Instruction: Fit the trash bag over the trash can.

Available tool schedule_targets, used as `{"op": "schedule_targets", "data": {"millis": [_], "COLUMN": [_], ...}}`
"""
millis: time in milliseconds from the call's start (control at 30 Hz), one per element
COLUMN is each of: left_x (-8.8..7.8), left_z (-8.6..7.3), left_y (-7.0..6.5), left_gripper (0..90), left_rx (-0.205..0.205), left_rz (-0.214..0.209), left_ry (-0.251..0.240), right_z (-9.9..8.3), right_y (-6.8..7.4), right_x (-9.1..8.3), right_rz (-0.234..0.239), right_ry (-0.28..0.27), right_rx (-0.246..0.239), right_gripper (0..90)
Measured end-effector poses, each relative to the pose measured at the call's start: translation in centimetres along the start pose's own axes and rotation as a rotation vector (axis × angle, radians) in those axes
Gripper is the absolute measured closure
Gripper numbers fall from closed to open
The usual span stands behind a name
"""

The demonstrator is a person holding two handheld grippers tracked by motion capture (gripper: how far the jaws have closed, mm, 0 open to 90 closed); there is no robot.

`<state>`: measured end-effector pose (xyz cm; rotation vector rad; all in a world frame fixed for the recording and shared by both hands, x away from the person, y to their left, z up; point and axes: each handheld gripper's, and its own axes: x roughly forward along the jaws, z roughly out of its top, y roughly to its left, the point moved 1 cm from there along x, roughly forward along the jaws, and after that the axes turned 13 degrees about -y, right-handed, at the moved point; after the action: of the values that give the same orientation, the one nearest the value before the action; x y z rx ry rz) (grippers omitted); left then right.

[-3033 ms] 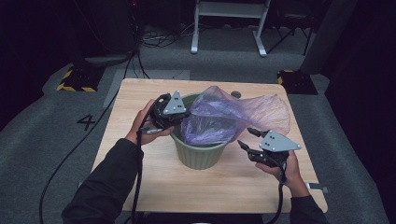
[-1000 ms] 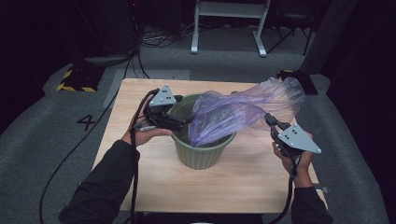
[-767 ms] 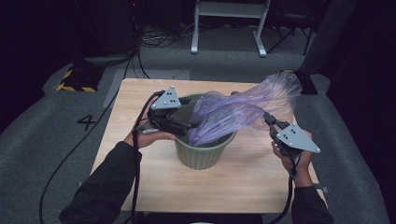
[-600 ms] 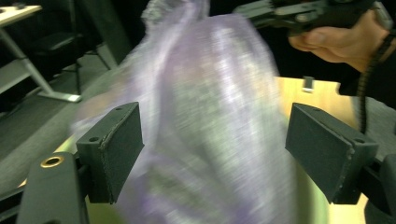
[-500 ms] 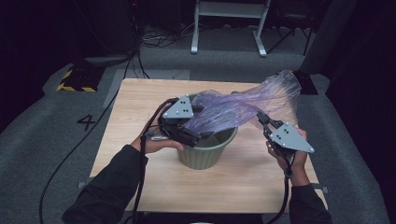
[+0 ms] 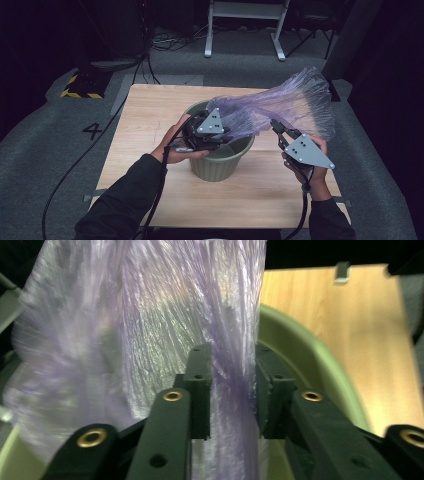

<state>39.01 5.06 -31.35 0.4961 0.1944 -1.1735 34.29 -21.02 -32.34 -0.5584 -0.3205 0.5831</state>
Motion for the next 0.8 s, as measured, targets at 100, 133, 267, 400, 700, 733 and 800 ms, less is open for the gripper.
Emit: {"op": "schedule_targets", "data": {"millis": [100,133,267,400,700,733,800], "left_x": [0.6,0.8,0.9,0.1,-1.0,-1.0,-1.1], "left_z": [0.1,0.3,0.3,0.4,1.1,1.1,1.0], "left_y": [0.1,0.2,-0.1,-0.3,-1.2,-1.4,-1.4], "left_gripper": [76.7,82.1,79.1,63.8,30.9,48.9,63.1], "left_rx": [0.011,0.011,0.012,-0.015,-0.02,0.003,0.013], "left_rz": [0.007,0.021,0.032,0.044,0.062,0.076,0.069], "left_ry": [0.022,0.009,0.039,0.006,-0.06,-0.056,-0.053], "right_z": [0.2,0.6,1.1,1.4,3.4,4.0,4.3], "right_y": [-0.1,0.0,0.7,1.2,3.0,3.6,4.0], "right_x": [0.1,0.3,0.5,0.6,1.5,1.6,1.7], "right_rz": [-0.005,0.007,0.031,0.061,0.15,0.178,0.196], "right_ry": [-0.003,-0.012,-0.019,-0.025,-0.052,-0.063,-0.062], "right_rx": [-0.003,-0.005,-0.024,-0.026,-0.06,-0.061,-0.065], "right_gripper": [90.0,90.0,90.0,90.0,90.0,90.0,90.0]}}
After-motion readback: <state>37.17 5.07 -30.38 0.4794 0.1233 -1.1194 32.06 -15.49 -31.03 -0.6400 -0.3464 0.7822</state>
